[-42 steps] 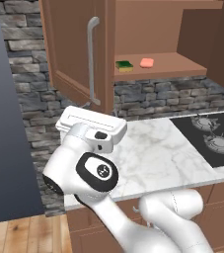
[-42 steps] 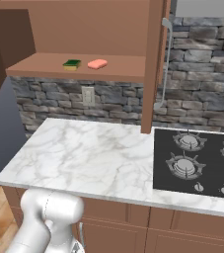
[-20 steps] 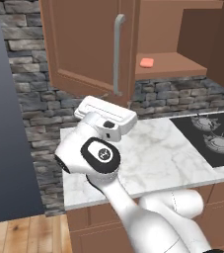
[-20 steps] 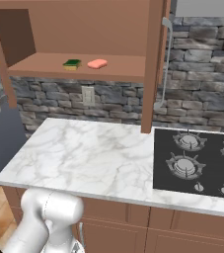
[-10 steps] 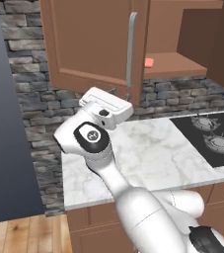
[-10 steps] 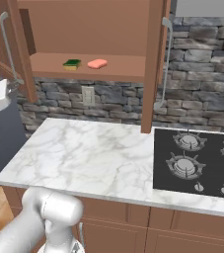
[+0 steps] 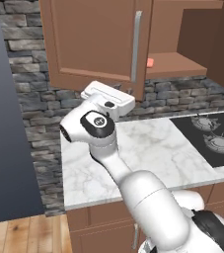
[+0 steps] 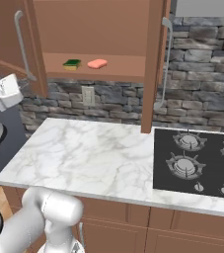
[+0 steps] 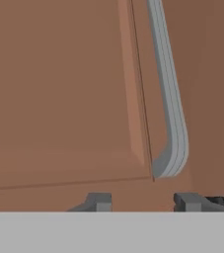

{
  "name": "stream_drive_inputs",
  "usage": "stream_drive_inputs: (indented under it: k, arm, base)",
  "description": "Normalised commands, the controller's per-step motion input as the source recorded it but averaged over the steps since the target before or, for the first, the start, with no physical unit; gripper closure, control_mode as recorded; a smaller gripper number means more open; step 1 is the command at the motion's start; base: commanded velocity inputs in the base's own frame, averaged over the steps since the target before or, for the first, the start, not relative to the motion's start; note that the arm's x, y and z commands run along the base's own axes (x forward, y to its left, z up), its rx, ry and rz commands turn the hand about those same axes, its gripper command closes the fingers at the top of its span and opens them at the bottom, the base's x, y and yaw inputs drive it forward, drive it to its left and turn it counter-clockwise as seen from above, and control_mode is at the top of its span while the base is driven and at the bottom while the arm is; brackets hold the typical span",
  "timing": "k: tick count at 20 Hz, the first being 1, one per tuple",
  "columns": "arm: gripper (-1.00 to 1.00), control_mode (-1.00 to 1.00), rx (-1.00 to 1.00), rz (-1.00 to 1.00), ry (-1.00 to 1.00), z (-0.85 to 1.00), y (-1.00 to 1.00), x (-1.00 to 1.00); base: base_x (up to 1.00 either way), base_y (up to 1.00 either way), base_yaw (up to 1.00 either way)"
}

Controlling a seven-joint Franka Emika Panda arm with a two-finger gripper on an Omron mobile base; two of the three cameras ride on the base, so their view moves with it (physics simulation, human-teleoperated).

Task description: Pick up the bar soap and sponge from the sink, and place them back in the cabinet, and close the cabinet doors.

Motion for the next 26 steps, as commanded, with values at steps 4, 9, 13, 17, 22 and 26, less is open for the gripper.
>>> stream_drive_inputs:
  k: [4, 9, 13, 17, 22, 26]
  arm:
    - [-1.00, -1.00, 0.07, 0.16, 0.00, -0.01, -0.33, 0.49]
    - [-1.00, -1.00, 0.07, 0.16, 0.01, 0.00, -0.30, 0.43]
    - [-1.00, -1.00, 0.04, 0.14, 0.05, 0.00, -0.22, 0.38]
    - [-1.00, -1.00, 0.03, 0.11, 0.07, 0.00, -0.12, 0.36]
    - [-1.00, -1.00, 0.02, 0.05, 0.15, 0.04, 0.00, 0.22]
    - [-1.00, -1.00, 0.01, 0.04, 0.14, 0.04, 0.00, 0.25]
  base:
    - [0.00, 0.00, 0.00]
    - [0.00, 0.00, 0.00]
    - [0.00, 0.00, 0.00]
    - [0.00, 0.00, 0.00]
    - [0.00, 0.00, 0.00]
    - [0.00, 0.00, 0.00]
